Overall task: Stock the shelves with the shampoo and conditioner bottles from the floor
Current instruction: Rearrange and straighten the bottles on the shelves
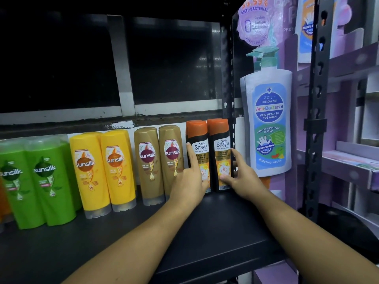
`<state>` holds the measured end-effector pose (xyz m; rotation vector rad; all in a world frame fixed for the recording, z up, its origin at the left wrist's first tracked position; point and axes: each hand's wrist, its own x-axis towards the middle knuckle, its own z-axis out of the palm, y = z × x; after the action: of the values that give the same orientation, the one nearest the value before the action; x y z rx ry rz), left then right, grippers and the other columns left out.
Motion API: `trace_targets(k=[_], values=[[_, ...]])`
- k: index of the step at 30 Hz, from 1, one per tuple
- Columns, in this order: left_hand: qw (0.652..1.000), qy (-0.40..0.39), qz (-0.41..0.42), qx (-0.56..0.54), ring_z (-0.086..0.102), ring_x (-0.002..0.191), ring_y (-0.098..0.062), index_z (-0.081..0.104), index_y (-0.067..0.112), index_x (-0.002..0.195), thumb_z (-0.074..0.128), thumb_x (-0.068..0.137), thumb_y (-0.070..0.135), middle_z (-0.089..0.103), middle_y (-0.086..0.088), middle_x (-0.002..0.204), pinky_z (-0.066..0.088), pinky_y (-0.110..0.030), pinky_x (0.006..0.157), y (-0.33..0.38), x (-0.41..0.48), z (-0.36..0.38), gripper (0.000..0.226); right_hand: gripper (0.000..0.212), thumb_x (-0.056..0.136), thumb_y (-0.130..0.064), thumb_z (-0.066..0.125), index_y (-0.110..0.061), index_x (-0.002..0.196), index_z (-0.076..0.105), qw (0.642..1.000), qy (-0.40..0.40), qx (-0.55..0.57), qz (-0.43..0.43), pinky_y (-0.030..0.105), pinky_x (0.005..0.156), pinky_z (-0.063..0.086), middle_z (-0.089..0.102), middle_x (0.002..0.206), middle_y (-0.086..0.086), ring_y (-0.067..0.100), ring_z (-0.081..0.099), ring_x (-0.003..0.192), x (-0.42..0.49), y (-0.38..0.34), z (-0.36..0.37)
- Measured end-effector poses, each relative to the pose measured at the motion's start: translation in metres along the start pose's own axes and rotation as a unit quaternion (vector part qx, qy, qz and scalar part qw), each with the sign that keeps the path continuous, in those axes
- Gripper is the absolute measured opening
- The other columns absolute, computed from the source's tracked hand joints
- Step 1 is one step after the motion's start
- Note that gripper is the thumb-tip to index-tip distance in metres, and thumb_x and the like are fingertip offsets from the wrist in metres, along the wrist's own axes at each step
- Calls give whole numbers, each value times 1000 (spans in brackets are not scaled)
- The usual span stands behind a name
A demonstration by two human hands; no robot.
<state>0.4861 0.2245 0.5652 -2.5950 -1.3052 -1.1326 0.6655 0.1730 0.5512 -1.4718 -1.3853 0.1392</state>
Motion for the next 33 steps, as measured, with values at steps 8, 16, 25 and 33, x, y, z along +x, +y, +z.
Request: trace_targets(k=[8, 16, 25, 33], values=[[1000, 10, 6, 11, 68, 80, -25, -35, 21, 153, 68, 96, 31, 70, -6, 92, 60, -43, 72, -1, -1, 1, 118, 90, 87, -16, 78, -42, 153, 22, 1000, -1, -6, 5, 41, 101, 53, 58, 107, -28, 10, 67, 107, -2, -5, 0], [1000, -1, 7, 23, 68, 80, -25, -34, 21, 153, 65, 99, 32, 71, -7, 94, 60, -43, 74, -2, -1, 2, 114, 87, 88, -16, 77, -37, 154, 23, 1000, 3, -15, 14, 33, 98, 51, 59, 105, -28, 8, 65, 105, -5, -8, 1], [996, -45, 70, 39, 66, 99, -20, 28, 24, 156, 57, 102, 41, 68, -2, 114, 59, -39, 82, -17, -22, -42, 64, 60, 90, -35, 73, -23, 142, 46, 983, 81, -167, -8, 36, 100, 44, 57, 129, 4, 23, 54, 123, -26, -28, -2], [983, -139, 99, 67, 61, 105, -13, 65, 27, 126, 51, 99, 52, 66, 8, 115, 54, -36, 88, -72, -74, -95, 39, 55, 95, -51, 61, -27, 143, 53, 953, -223, -201, -31, 26, 110, 40, 56, 140, -11, 8, 51, 131, -66, -77, 22]])
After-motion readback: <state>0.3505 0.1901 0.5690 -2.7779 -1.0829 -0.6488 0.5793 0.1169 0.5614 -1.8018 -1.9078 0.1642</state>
